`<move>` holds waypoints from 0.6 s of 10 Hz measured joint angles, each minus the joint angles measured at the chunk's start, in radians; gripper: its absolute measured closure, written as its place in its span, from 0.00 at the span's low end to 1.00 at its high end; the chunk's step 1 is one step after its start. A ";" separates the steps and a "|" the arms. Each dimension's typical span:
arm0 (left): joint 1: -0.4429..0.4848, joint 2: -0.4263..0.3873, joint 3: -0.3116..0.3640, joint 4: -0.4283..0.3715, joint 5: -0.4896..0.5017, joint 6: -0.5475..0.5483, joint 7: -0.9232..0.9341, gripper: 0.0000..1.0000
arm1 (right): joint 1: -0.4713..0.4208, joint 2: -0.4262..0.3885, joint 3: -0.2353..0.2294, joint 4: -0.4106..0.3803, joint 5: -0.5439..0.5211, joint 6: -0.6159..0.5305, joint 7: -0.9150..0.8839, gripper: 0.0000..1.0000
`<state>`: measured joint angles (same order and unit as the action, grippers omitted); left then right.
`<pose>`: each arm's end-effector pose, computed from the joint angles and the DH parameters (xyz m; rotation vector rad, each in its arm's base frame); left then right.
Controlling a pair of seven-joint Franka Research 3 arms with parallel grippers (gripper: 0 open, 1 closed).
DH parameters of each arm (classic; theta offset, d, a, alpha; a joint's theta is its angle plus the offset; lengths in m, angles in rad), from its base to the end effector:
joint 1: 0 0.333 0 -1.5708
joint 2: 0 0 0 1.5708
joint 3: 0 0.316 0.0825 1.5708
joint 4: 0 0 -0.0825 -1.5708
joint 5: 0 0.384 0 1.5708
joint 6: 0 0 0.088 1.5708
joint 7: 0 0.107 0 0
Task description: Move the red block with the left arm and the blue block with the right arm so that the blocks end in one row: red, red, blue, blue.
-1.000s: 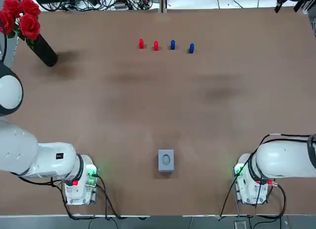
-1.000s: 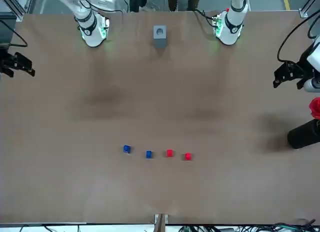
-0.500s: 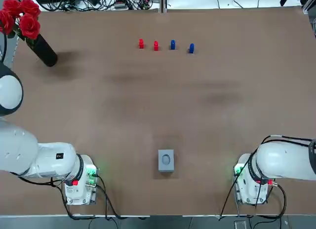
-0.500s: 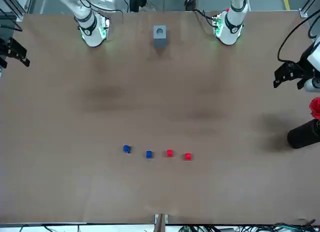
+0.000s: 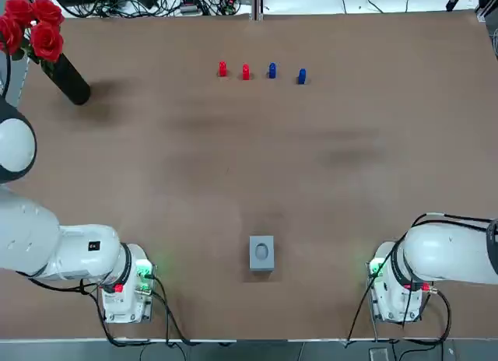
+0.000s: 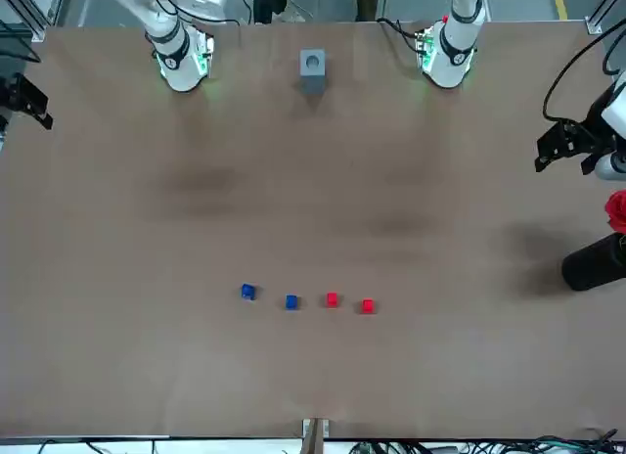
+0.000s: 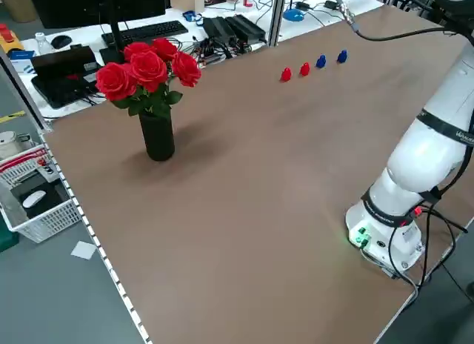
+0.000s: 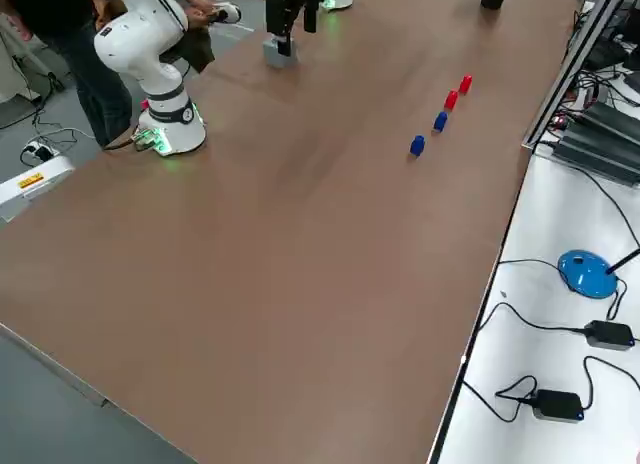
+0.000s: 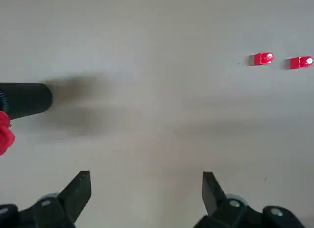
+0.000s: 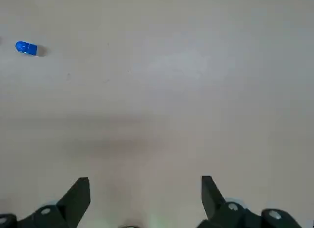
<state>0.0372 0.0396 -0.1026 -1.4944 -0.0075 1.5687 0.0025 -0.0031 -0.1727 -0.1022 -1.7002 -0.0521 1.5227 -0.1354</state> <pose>0.5661 -0.0366 0.6383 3.1267 -0.1062 0.0540 0.4910 -0.0625 0.6497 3.1076 0.0455 -0.0152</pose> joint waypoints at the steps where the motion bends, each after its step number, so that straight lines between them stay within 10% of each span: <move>1: 0.000 0.000 0.000 0.000 0.000 0.000 0.000 0.00 | 0.000 0.000 0.000 0.000 -0.001 -0.006 0.000 0.00; 6: 0.000 0.000 0.000 0.002 0.000 0.000 -0.009 0.00 | -0.002 0.000 -0.032 -0.005 -0.003 -0.013 0.001 0.00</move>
<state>0.0368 0.0393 -0.1031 -1.4928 -0.0075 1.5687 -0.0061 -0.0046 -0.1727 -0.1338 -1.7053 -0.0547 1.5093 -0.1348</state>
